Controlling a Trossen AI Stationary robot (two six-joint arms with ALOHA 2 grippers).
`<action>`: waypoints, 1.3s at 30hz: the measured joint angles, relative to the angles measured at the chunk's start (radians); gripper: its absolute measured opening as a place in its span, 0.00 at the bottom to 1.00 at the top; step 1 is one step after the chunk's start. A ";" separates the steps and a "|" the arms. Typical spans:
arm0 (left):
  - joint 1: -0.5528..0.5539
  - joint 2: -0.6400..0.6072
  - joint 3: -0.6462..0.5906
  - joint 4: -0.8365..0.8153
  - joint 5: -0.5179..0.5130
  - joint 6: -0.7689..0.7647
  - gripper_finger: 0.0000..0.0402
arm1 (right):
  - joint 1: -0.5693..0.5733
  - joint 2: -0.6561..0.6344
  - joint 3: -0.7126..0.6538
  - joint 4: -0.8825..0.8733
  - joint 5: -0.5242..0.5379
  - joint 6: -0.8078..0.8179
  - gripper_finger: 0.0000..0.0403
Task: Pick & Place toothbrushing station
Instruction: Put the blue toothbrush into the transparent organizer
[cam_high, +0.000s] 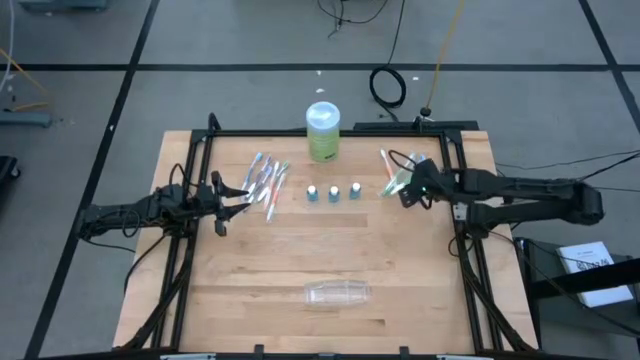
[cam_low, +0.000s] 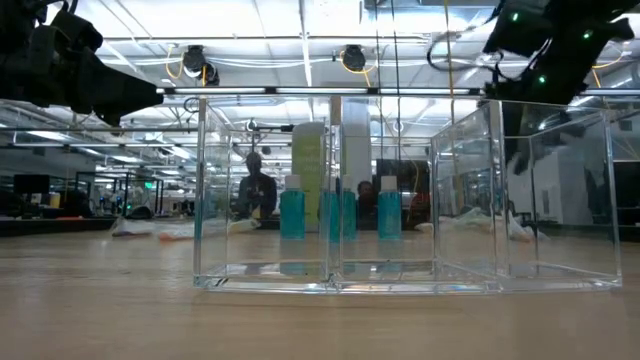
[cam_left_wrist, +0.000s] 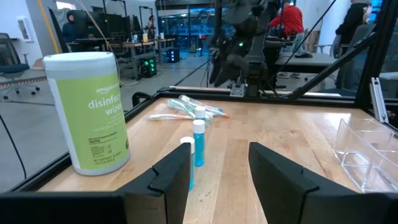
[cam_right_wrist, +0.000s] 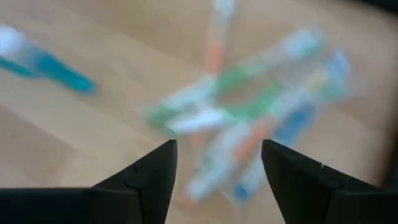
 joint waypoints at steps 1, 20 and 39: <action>0.000 0.000 0.000 0.000 0.000 0.000 0.41 | -0.027 0.008 0.005 -0.035 -0.013 0.012 0.56; 0.000 0.000 0.000 0.000 0.000 0.000 0.41 | -0.225 0.306 0.007 0.001 -0.041 -0.019 0.56; 0.000 0.000 0.000 0.000 0.000 0.000 0.41 | -0.326 0.468 0.005 0.091 -0.054 -0.086 0.56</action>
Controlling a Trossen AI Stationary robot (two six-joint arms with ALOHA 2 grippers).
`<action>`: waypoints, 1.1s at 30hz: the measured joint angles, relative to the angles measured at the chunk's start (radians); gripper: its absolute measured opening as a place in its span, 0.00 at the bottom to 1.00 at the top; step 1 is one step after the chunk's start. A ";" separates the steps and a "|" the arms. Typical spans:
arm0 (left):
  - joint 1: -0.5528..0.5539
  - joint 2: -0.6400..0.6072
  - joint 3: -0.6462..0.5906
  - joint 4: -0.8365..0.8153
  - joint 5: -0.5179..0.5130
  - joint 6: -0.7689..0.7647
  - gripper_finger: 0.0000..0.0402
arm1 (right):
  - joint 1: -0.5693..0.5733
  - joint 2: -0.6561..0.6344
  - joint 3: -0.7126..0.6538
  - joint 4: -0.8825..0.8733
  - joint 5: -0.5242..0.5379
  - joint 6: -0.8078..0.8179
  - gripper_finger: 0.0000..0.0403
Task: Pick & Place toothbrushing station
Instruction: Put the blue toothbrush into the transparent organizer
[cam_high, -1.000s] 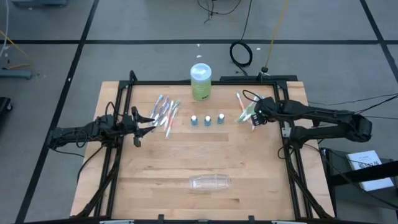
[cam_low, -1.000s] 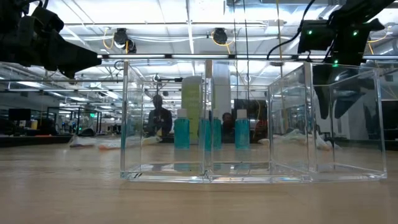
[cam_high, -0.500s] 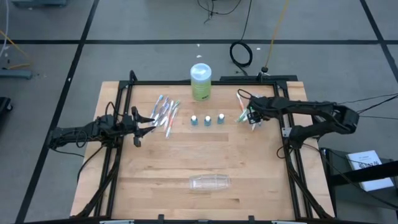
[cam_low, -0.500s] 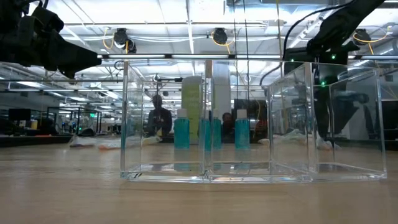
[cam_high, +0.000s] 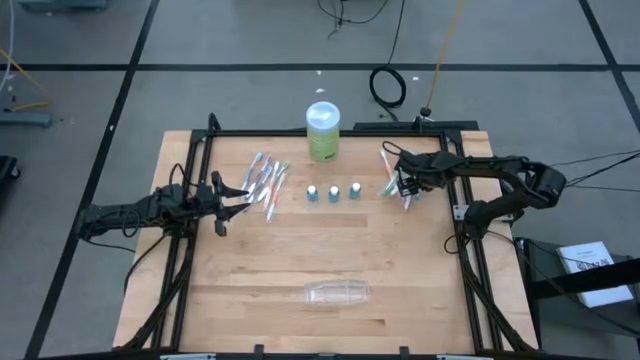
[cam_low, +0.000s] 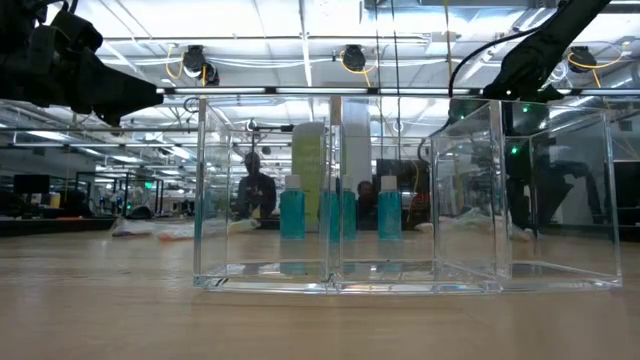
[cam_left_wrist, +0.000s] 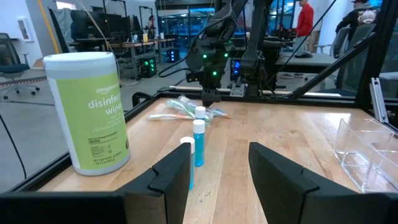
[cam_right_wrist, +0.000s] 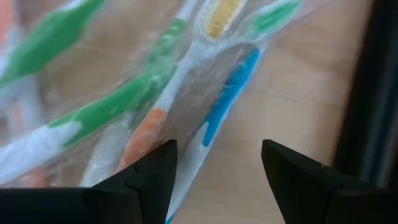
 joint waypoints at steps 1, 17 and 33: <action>0.000 0.000 0.000 0.000 0.000 0.000 0.41 | 0.000 0.001 0.000 0.014 -0.011 -0.005 0.56; 0.000 0.000 0.000 0.000 0.000 0.000 0.41 | -0.006 -0.003 -0.088 0.180 -0.023 0.052 0.56; 0.000 0.000 0.000 0.000 0.000 0.000 0.41 | -0.006 0.000 -0.093 0.202 -0.043 0.052 0.26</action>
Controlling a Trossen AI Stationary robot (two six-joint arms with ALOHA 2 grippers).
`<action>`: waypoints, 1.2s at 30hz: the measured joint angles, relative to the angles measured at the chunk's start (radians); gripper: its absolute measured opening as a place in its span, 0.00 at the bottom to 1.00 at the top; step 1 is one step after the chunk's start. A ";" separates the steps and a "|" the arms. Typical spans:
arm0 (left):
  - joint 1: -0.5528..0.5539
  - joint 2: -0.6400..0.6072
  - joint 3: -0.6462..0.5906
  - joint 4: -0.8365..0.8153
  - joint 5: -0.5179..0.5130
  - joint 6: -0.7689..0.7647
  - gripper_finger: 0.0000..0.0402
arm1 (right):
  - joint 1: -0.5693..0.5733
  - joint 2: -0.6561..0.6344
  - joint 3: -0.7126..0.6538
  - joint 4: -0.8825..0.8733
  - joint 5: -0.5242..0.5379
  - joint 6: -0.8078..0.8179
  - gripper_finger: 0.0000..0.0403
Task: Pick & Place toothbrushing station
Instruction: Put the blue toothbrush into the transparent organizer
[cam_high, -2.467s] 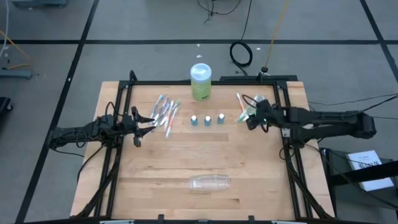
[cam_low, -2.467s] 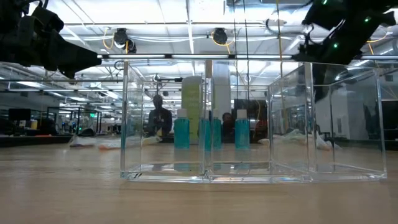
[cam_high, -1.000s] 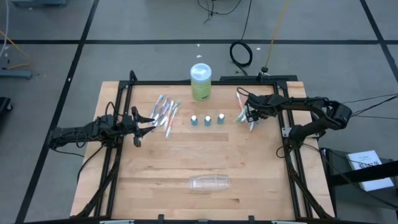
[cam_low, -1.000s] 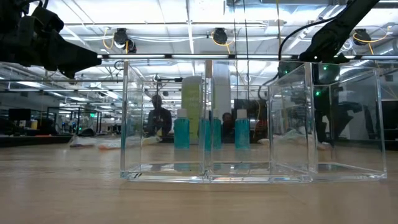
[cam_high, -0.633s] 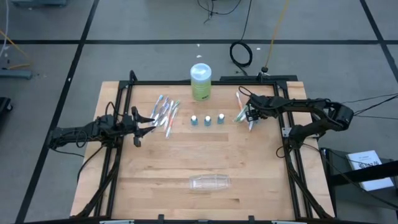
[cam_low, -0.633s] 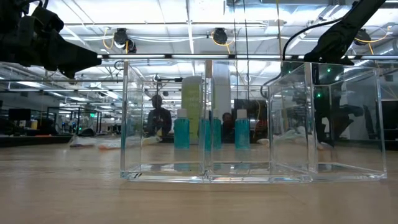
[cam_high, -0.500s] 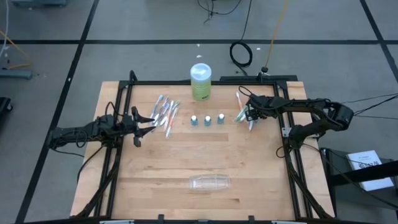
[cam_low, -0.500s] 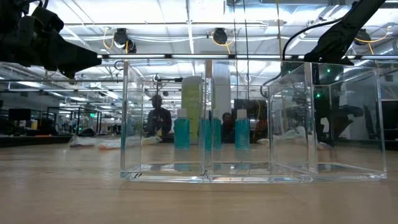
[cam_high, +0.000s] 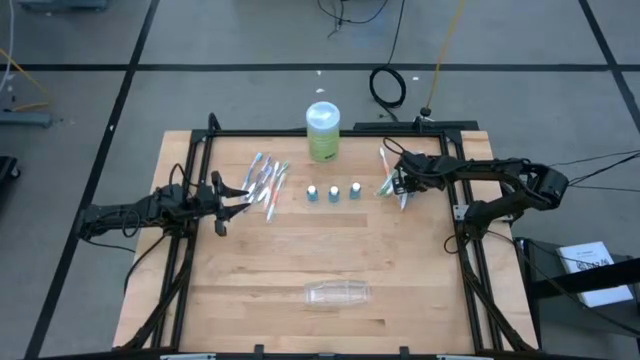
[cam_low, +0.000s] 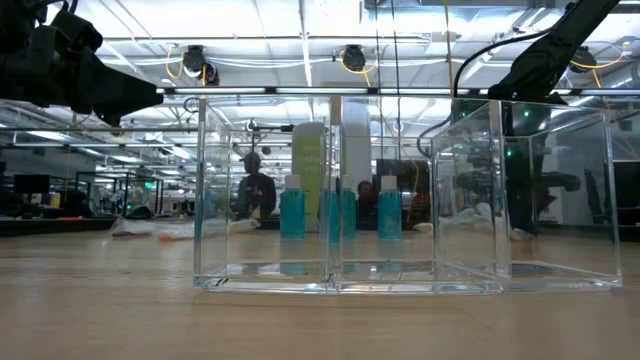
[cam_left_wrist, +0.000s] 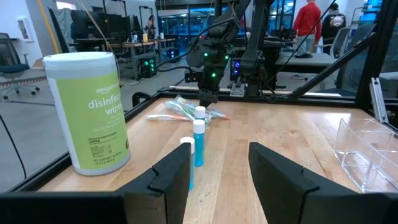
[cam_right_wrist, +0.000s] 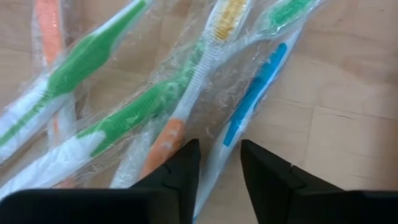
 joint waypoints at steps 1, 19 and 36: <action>0.000 0.000 0.000 0.000 0.000 0.000 0.41 | 0.000 0.000 0.000 0.000 0.000 0.000 0.24; 0.000 0.000 0.000 0.000 0.000 0.000 0.41 | 0.001 -0.063 -0.003 -0.007 0.007 -0.059 0.04; 0.000 0.000 0.000 0.000 0.000 0.000 0.41 | 0.014 -0.372 -0.003 -0.081 0.111 -0.109 0.04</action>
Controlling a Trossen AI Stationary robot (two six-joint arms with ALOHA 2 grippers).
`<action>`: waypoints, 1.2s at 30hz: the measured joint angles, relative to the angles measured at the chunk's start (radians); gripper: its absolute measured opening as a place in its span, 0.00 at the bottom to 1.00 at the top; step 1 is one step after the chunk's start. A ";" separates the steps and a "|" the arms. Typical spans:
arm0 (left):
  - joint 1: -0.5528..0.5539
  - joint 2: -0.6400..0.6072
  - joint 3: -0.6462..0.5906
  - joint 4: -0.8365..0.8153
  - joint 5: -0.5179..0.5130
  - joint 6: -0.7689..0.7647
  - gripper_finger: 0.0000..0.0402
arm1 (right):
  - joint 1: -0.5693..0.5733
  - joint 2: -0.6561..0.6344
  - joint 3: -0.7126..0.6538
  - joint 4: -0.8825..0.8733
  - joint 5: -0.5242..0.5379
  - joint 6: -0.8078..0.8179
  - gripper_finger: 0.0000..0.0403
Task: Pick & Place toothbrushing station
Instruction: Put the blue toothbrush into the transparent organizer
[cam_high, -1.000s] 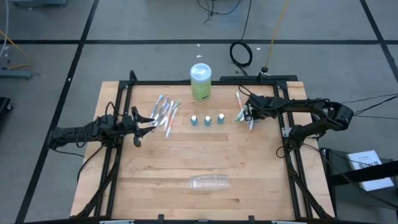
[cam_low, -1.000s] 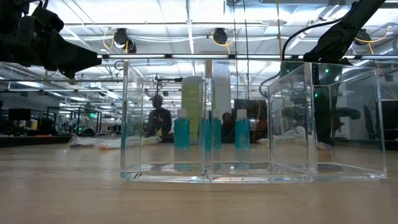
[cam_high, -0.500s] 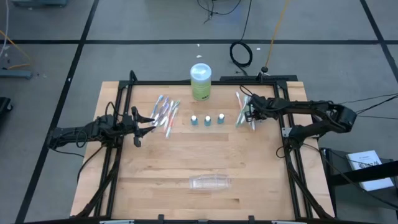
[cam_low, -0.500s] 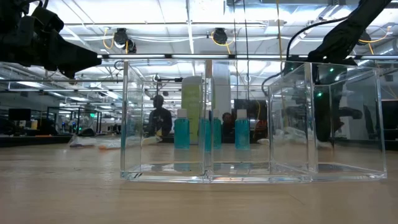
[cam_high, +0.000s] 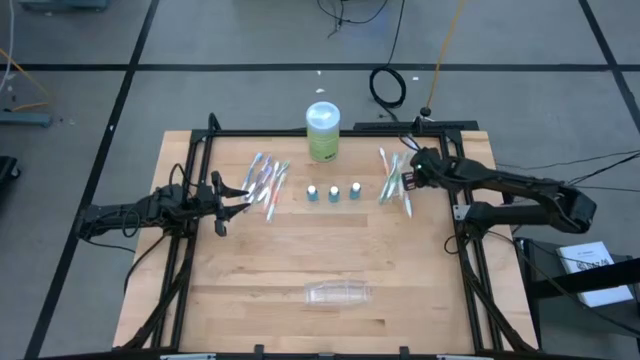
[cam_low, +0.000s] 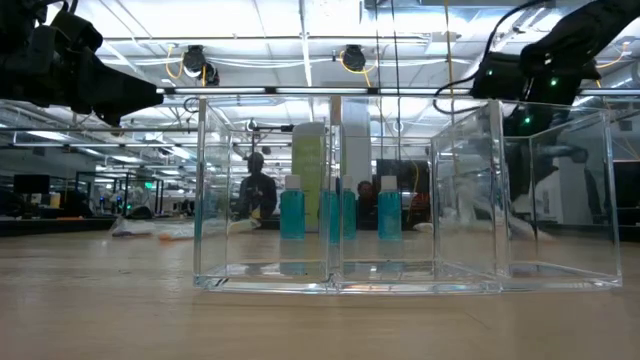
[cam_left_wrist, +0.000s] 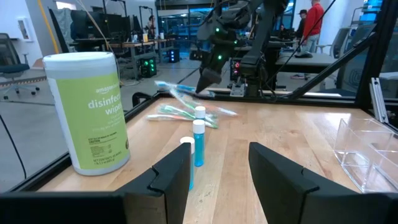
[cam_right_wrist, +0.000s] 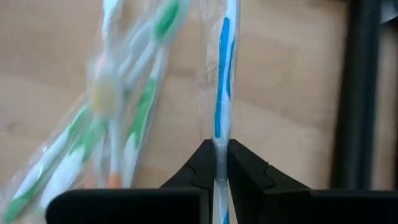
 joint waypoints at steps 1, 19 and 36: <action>0.000 0.000 0.000 0.000 0.000 0.000 0.41 | 0.000 -0.015 0.000 -0.003 0.014 -0.002 0.04; 0.000 0.000 0.000 0.000 0.000 0.000 0.41 | 0.216 -0.194 -0.022 0.282 0.025 -0.193 0.04; 0.000 0.000 0.000 0.000 0.000 0.000 0.41 | 0.789 -0.215 -0.242 1.046 0.024 -0.450 0.04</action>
